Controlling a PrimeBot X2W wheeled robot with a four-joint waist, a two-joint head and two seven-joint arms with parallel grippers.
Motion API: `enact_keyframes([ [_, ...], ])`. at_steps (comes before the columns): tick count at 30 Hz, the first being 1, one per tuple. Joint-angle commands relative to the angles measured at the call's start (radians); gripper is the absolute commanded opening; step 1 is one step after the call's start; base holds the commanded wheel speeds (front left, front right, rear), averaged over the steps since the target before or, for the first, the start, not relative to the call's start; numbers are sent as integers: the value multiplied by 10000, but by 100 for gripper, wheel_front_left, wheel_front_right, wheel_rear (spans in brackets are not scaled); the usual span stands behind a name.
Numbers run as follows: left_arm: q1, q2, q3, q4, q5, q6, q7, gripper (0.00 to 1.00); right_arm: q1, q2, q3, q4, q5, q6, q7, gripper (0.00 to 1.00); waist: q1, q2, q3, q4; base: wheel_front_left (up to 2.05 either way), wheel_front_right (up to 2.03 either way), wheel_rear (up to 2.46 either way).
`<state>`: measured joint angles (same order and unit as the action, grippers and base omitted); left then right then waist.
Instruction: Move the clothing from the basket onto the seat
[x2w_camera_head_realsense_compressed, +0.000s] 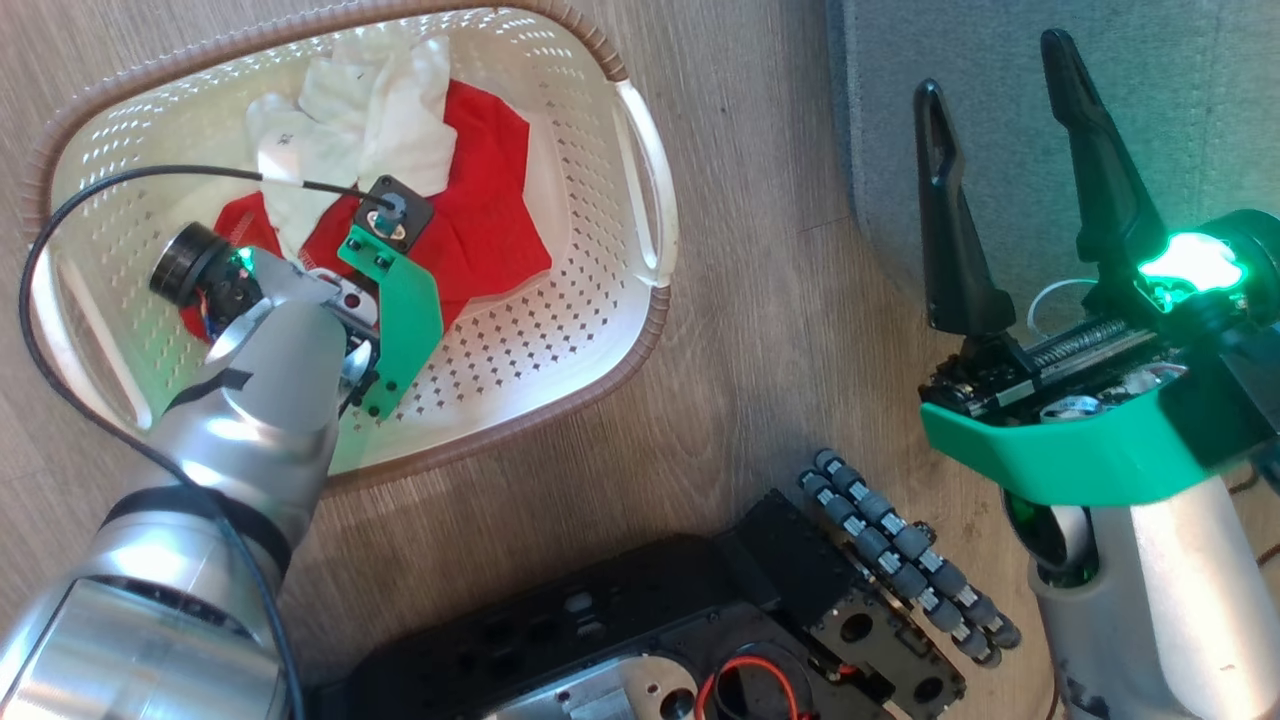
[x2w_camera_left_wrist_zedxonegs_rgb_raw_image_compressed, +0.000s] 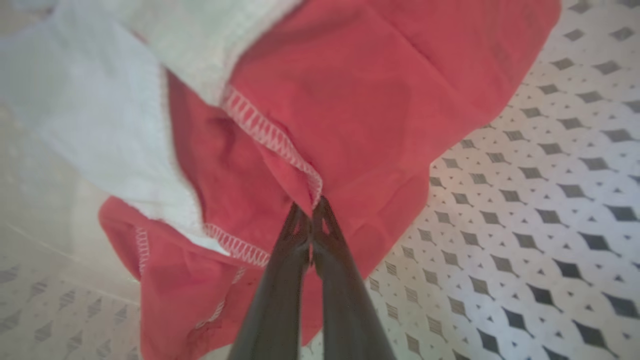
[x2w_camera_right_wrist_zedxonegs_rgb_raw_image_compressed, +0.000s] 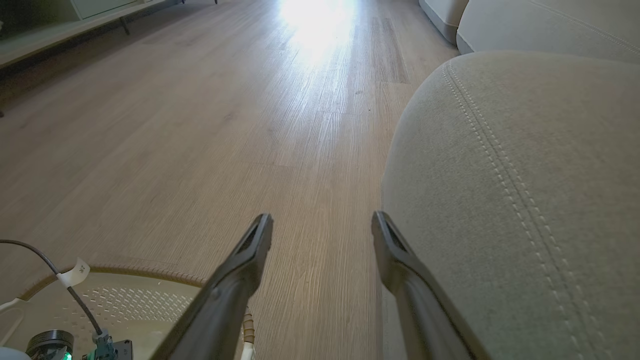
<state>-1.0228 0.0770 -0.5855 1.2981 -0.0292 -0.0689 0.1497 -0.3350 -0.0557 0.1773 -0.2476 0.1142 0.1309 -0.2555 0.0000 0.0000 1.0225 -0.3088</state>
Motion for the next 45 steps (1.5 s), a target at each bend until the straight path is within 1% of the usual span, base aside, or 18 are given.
enact_keyframes([
  [1, 299, 174, 71, -73, -62, -70, -52, 0, 339, 55, 155, -252, -9, -2, -63, 100, 0, 0, -30, -12, 0, 0, 0],
  [9, 305, 202, 76, -73, -290, -97, -505, 0, -146, 55, 141, -74, 208, -2, -63, 100, 0, 0, -376, -69, 0, 0, 0],
  [13, 465, 188, 148, -73, -479, -73, -828, 0, -518, 55, 168, 195, 341, -2, -63, 100, 0, 0, -776, -142, 0, 0, 0],
  [17, 617, 188, 279, -73, -706, 40, -1336, 0, -870, 55, 147, 519, 494, -2, -63, 100, 0, 0, -1273, -217, 0, 0, 0],
  [22, 1095, -15, 413, -73, -1064, 32, -1954, 0, -960, 55, -31, 1124, 318, -2, -63, 100, 0, 0, -2457, 143, 0, 0, 0],
  [25, 1331, -124, 539, -81, -1337, 19, -2569, 0, -885, 55, -197, 1435, 296, -2, -63, 100, 0, 0, -3250, 389, 0, 0, 0],
  [30, 1720, -211, 646, -90, -1702, -71, -3389, 0, -560, 55, -419, 1851, 292, -2, -63, 100, 0, 0, -4502, 776, 0, 0, 0],
  [33, 1973, -233, 678, -245, -1846, -29, -3843, 0, -367, 55, -487, 2081, 219, -2, -63, 100, 0, 0, -5209, 950, 0, 0, 0],
  [37, 2400, -244, 833, -945, -2053, 106, -4095, 0, -129, 55, -563, 2273, 133, -2, -63, 100, 0, 0, -6051, 1190, 0, 0, 0],
  [44, 3900, 46, 1521, -4571, -1991, 502, -4111, 0, 481, 55, -706, 2579, 132, -2, -63, 100, 0, 0, -7378, 1594, 0, 0, 0],
  [45, 3900, 46, 1521, -4571, -1991, 502, -4111, 0, 481, 55, -706, 2579, 132, -2, -63, 100, 0, 0, -7378, 1594, 0, 0, 0],
])
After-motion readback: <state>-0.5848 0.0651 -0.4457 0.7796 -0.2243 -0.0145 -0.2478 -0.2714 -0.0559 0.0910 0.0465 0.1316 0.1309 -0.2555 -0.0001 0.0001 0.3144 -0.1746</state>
